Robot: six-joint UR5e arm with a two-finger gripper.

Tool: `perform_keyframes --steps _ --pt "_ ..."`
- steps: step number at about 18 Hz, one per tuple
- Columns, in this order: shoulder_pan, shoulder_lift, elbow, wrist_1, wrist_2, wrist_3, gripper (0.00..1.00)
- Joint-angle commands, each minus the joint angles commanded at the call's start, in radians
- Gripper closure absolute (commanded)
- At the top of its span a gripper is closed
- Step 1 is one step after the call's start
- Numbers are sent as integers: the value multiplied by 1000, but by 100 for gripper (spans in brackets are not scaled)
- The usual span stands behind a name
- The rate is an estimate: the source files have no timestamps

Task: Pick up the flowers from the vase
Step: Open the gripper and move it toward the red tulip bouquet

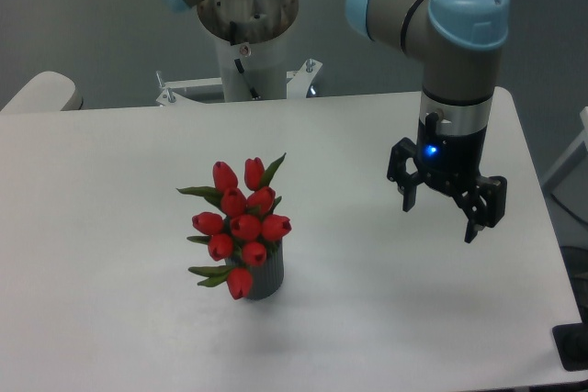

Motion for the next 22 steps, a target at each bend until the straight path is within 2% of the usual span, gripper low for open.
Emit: perform_keyframes --steps 11,17,22 --pt "0 0 -8 0 -17 -3 0" --pt "-5 2 -15 -3 -93 -14 0" --pt "0 8 -32 -11 -219 -40 0"
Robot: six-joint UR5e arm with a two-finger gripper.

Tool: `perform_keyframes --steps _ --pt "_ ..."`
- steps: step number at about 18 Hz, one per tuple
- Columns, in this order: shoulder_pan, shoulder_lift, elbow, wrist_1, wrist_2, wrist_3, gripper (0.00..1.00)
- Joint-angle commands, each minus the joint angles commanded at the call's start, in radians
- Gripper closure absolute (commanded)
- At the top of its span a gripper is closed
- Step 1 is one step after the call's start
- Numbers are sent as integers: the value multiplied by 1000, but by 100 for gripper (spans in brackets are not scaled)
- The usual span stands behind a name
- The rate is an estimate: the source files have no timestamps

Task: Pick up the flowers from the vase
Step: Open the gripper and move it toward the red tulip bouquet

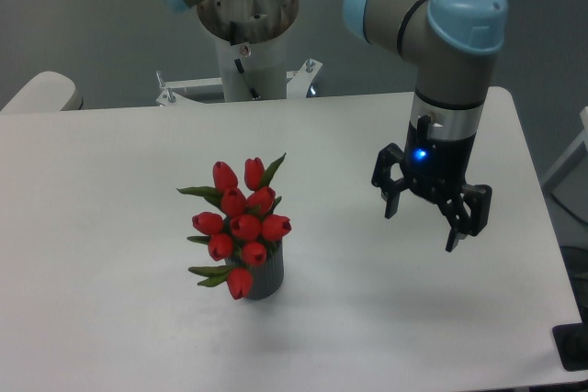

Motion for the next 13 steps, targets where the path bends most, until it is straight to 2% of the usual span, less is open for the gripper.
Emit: perform_keyframes --steps 2,5,9,13 --pt "2 3 -34 0 -81 -49 0" --pt "14 23 -90 0 -129 -58 0" --pt "66 40 -212 9 -321 -97 0" --pt "94 123 -313 14 -393 -123 0"
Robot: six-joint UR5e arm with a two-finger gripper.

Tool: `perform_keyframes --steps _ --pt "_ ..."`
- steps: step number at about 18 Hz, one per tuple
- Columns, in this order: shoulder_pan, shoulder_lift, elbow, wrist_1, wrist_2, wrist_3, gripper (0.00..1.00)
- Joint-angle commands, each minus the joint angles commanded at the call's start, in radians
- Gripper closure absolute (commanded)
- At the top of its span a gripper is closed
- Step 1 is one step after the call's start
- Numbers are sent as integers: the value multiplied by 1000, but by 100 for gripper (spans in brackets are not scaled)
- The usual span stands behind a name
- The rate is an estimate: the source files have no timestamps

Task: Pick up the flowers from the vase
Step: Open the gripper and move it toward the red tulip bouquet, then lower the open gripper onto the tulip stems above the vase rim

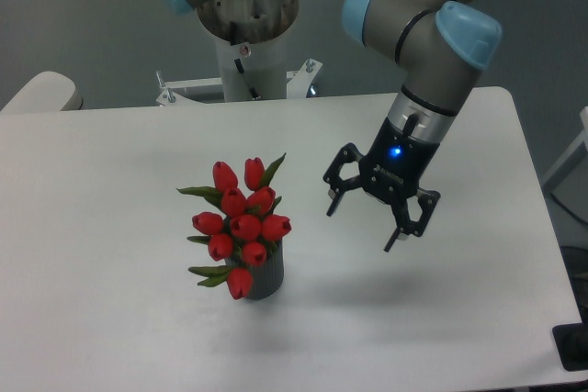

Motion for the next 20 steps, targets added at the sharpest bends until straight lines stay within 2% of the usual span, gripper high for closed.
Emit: perform_keyframes --steps 4,6,9,11,14,18,20 --pt "-26 34 -20 8 -2 11 0" --pt "-52 40 -41 17 -2 63 0" --pt "-75 40 -77 43 -3 132 0" --pt "-89 26 -81 81 -3 134 0" --pt "-103 26 -94 90 -21 132 0" --pt "-112 23 -118 138 -58 123 0" --pt "-117 19 -118 144 -66 124 0"
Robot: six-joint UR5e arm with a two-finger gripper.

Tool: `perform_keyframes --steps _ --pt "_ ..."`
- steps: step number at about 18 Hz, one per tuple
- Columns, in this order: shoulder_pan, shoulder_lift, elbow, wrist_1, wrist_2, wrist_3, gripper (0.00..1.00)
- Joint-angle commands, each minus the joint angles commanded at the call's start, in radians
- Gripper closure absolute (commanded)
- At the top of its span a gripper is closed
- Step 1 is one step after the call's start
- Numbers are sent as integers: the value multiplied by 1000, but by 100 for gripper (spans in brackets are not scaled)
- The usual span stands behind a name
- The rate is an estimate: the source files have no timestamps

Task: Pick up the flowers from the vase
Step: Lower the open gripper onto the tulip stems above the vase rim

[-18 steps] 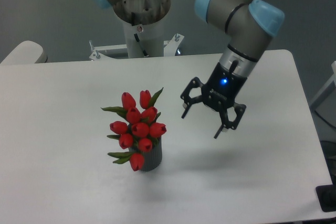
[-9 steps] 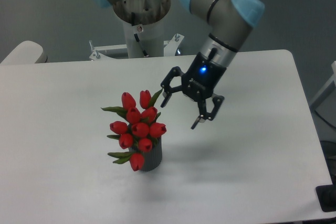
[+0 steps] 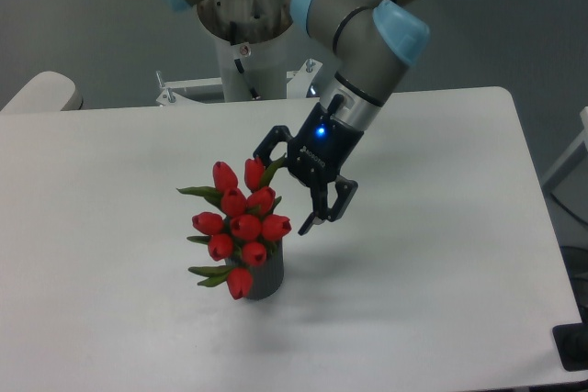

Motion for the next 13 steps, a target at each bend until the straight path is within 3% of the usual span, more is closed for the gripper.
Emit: perform_keyframes --steps 13 --pt "-26 -46 -8 35 -3 2 0"
